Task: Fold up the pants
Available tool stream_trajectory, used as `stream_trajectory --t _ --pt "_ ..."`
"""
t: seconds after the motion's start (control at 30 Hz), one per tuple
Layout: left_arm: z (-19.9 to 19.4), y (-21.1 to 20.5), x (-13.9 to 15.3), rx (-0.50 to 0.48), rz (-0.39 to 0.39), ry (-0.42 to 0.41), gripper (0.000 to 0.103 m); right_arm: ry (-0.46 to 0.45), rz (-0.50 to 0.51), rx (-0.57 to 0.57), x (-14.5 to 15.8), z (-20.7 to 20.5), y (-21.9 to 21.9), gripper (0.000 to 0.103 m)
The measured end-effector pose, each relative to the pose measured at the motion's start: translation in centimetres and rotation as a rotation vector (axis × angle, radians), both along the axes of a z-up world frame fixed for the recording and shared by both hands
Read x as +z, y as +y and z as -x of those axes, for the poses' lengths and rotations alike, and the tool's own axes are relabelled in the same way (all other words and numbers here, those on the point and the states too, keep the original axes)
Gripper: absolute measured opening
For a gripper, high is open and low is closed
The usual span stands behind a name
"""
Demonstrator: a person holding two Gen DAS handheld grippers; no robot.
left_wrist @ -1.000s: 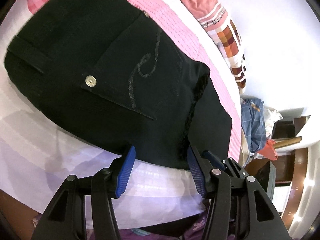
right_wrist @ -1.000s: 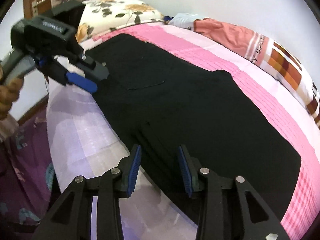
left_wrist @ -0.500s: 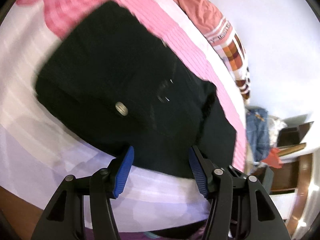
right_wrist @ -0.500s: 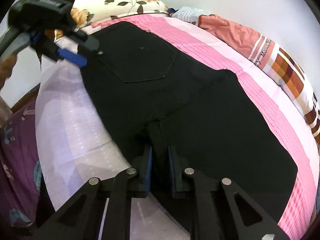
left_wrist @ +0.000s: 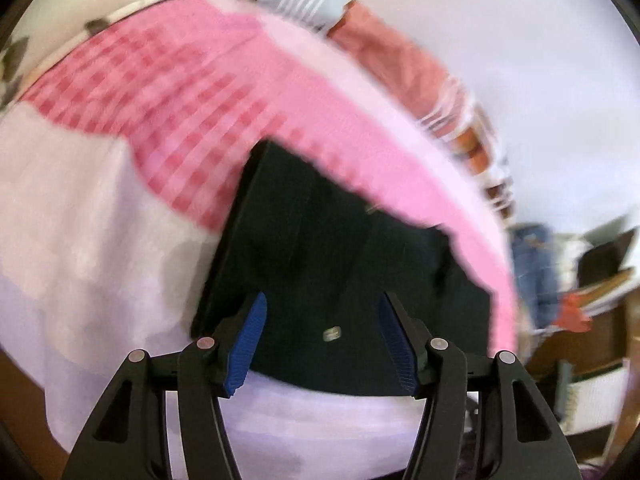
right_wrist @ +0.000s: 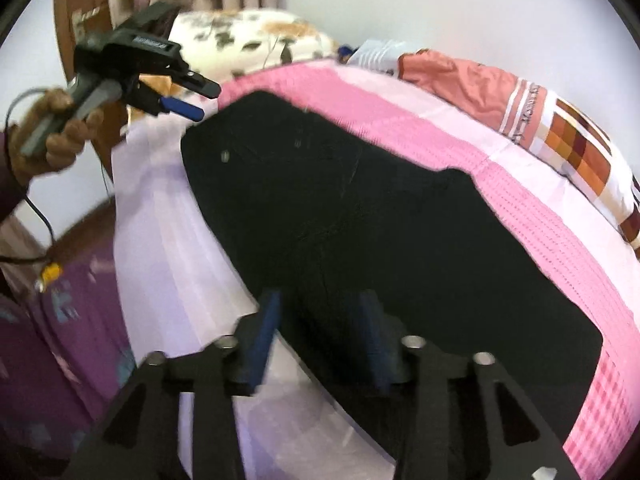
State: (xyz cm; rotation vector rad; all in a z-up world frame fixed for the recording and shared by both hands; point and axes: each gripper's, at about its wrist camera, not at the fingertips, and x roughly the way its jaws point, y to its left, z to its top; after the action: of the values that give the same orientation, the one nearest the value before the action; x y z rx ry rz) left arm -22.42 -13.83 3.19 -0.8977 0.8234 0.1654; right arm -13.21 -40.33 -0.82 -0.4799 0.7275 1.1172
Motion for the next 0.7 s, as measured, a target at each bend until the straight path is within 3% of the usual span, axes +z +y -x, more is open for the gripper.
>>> stream_trajectory --t 0.03,0.1,0.17,0.27,0.37,0.53,0.7 --pt "0.3 0.5 0.5 -0.002 0.007 -0.038 0.064 0.014 -0.010 -0.008 0.2 -0.1 0.0 0.049" --pt "0.9 1.8 1.1 0.002 -0.031 -0.074 0.080 0.036 -0.019 -0.023 0.4 -0.2 0.2 0.054" --pt "1.0 3.5 0.7 -0.008 -0.049 -0.051 0.080 0.065 -0.033 -0.032 0.6 -0.3 0.5 0.057" --pt "0.9 5.9 -1.8 -0.090 0.066 -0.067 0.080 0.083 -0.040 -0.043 0.7 -0.1 0.9 0.059" --pt "-0.4 6.3 -4.0 -0.184 0.053 -0.014 0.080 0.091 -0.037 -0.043 0.9 0.1 1.5 0.061" --pt "-2.7 5.0 -5.7 -0.337 -0.037 0.040 0.080 0.085 -0.018 -0.038 1.3 0.6 2.6 0.066" --pt "-4.2 3.4 -5.2 -0.426 -0.165 0.059 0.080 0.101 -0.013 -0.046 1.6 0.6 3.6 0.074"
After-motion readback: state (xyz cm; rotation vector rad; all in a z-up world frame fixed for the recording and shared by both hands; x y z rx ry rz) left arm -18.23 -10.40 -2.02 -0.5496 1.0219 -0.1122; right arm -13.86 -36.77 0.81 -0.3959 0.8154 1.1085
